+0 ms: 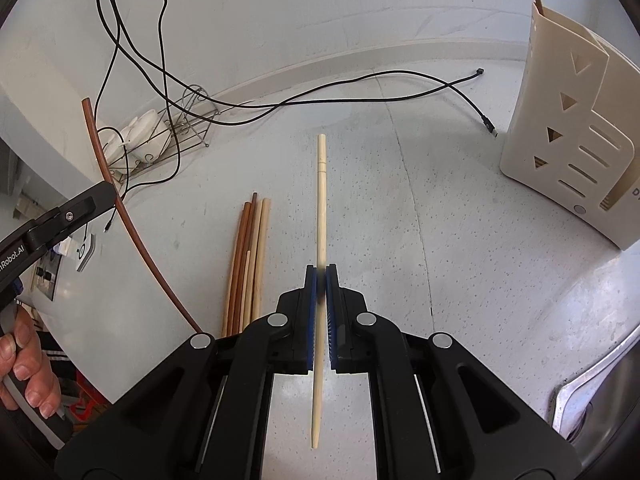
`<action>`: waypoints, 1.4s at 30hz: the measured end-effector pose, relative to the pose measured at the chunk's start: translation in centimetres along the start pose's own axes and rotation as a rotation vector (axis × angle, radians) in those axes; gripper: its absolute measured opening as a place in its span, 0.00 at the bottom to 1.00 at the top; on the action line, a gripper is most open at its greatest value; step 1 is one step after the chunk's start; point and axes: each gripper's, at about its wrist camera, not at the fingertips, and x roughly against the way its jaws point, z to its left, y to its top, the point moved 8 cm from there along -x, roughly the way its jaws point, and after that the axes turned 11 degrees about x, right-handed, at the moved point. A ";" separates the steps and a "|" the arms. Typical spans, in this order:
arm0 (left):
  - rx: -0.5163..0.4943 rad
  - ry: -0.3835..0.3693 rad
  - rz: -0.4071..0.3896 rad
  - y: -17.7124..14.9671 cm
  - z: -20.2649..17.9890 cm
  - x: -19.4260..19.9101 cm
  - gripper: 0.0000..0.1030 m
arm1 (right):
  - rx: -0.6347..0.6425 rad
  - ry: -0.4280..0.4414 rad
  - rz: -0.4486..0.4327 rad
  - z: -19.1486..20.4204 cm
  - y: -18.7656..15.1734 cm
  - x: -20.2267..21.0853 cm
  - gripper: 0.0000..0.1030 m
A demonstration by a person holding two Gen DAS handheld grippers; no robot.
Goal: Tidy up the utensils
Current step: 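Lift both held chopsticks and carry them over the cream holder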
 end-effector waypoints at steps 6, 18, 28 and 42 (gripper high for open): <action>-0.010 0.002 -0.014 0.5 0.0 0.3 0.06 | -0.003 -0.002 -0.006 0.0 0.0 0.0 0.04; -0.027 -0.005 -0.048 1.4 -0.2 1.2 0.06 | -0.005 -0.006 -0.017 0.3 0.2 0.1 0.04; -0.041 -0.009 -0.075 1.9 -0.6 2.0 0.06 | -0.007 -0.008 -0.026 0.2 0.1 0.3 0.04; -0.104 -0.043 -0.125 3.6 -3.3 3.5 0.06 | -0.031 -0.024 -0.088 -0.9 1.2 2.1 0.04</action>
